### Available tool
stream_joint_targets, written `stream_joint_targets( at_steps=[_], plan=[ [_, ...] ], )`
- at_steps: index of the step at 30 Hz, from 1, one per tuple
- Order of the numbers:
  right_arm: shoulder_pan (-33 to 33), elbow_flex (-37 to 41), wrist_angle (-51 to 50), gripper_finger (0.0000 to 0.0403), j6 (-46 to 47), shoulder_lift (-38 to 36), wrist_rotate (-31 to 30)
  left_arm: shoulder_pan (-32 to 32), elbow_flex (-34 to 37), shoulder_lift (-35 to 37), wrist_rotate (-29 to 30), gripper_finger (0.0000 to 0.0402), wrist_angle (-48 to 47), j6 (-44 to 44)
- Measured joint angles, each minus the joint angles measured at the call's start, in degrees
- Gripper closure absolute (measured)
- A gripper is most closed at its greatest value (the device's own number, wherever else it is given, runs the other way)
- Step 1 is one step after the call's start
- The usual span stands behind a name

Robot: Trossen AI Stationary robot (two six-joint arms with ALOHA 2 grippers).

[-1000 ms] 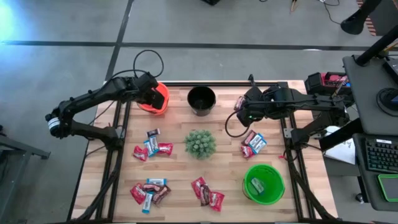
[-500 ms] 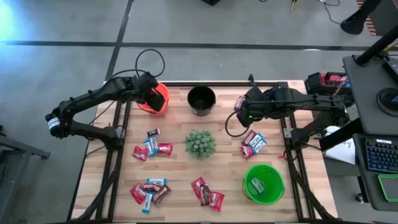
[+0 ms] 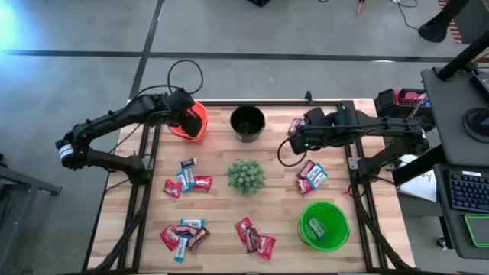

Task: Sort candy
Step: Put the brown chocolate into the black bucket

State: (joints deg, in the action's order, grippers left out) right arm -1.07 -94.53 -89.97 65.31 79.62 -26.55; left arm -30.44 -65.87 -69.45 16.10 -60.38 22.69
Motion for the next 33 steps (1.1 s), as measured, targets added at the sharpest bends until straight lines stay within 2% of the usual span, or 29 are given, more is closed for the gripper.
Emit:
stream_joint_targets(
  at_steps=[6, 17, 24, 33],
  plan=[
    [3.71, 5.15, -0.03, 0.0225, 3.76, 0.21, 0.03, -0.07, 0.00, 0.00, -0.15, 0.0276, 2.39, -2.17],
    [12.57, 11.74, 5.00, 0.0225, 2.07, 0.22, 0.14, -0.07, 0.00, 0.07, -0.15, 0.0276, 3.02, -6.18],
    [21.06, 19.86, 13.57, 0.0225, -1.94, 0.24, 4.42, -0.07, 0.00, 0.28, -0.11, 0.0276, 3.37, -9.13],
    [29.36, 29.09, 30.99, 0.0225, -7.39, 0.24, 9.24, -0.07, 0.00, 1.45, -0.14, 0.0276, 3.37, -13.74]
  ],
)
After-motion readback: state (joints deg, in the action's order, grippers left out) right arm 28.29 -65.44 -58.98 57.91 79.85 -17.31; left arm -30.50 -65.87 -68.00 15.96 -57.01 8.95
